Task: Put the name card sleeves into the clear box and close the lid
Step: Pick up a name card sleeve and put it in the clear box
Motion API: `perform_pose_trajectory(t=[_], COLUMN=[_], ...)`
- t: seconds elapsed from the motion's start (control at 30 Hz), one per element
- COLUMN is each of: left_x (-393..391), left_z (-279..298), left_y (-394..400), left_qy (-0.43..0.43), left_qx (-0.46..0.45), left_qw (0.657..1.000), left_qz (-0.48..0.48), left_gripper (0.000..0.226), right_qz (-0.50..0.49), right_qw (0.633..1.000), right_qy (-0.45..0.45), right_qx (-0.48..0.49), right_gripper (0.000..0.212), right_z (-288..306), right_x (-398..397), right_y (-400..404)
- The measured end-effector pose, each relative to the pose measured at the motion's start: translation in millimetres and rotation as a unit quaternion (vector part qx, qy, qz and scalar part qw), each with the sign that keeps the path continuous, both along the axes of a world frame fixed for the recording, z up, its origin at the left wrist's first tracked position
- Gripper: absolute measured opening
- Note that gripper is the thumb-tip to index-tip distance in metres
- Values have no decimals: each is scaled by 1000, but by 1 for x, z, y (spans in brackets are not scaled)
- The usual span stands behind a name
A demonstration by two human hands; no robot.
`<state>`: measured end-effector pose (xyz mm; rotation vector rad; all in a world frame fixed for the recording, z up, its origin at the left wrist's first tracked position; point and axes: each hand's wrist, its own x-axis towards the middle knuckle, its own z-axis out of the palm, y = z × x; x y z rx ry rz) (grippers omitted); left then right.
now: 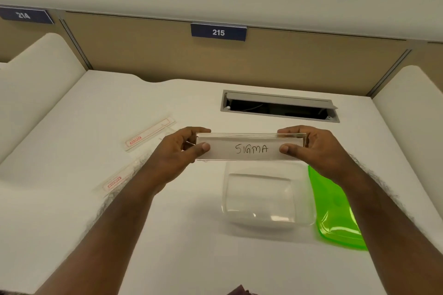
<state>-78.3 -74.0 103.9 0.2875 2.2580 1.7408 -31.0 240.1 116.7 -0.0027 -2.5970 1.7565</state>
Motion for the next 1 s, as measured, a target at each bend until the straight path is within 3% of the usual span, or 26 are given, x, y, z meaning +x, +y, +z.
perform_pose_trajectory(t=[0.2,0.33,0.47,0.53,0.63,0.77,0.87,1.0], left_x=[3,10,18,25,38,49,48,48], left_z=[-13,-40,-75,-86,-92,-94,-95,-101], left_y=[30,47,56,62,74,94,109,124], left_qy=[66,92,95,149,275,293,269,261], left_qx=[-83,-151,-235,-355,-496,-604,-656,-675], left_qw=[994,984,964,917,814,712,659,625], left_qz=[-11,-27,-82,-105,-128,-204,-251,-294], left_gripper=[17,31,35,36,38,32,24,20], right_qz=[-15,-47,-32,-19,5,69,112,139], right_qw=[998,979,934,906,848,773,752,724], right_qy=[-35,-19,-44,-83,-133,-145,-132,-127], right_qx=[40,197,353,414,513,614,636,663], right_gripper=[55,34,37,41,48,50,48,49], right_z=[-21,-46,-71,-80,-90,-100,-106,-116], right_x=[17,27,45,54,61,61,57,49], right_y=[33,46,48,42,29,13,4,3])
